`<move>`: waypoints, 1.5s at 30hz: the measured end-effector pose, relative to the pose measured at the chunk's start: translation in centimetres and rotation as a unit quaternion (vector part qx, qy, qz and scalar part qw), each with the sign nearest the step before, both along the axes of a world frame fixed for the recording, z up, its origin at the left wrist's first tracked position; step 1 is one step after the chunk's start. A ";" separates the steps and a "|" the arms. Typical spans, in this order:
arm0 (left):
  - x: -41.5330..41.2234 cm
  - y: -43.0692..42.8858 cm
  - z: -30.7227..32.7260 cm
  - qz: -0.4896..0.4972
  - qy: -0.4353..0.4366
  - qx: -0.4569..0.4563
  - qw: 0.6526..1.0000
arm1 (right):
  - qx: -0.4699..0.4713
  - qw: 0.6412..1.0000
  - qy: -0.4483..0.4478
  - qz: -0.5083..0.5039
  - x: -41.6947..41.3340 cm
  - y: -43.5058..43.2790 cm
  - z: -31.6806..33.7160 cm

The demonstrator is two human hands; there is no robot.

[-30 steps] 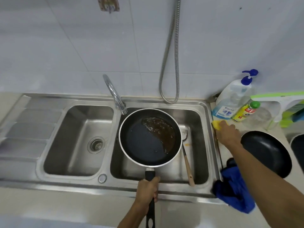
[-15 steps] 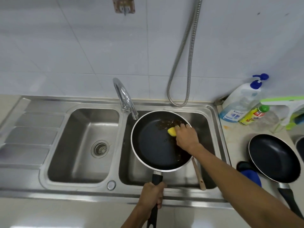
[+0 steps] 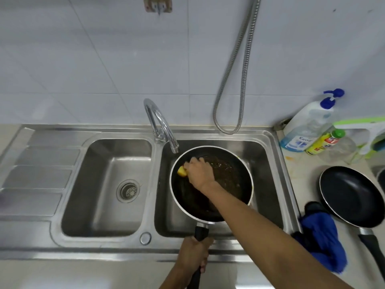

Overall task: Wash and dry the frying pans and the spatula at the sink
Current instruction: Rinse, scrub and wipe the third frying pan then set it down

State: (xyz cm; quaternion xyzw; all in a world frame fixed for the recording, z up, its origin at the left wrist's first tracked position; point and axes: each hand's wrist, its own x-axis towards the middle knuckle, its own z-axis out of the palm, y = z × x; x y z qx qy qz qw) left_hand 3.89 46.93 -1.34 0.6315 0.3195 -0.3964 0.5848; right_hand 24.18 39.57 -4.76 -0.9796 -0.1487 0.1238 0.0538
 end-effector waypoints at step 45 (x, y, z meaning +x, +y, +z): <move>2.5 0.6 -2.6 0.038 -0.041 0.103 0.993 | 0.099 0.952 0.139 -0.254 -2.0 -13.8 -2.4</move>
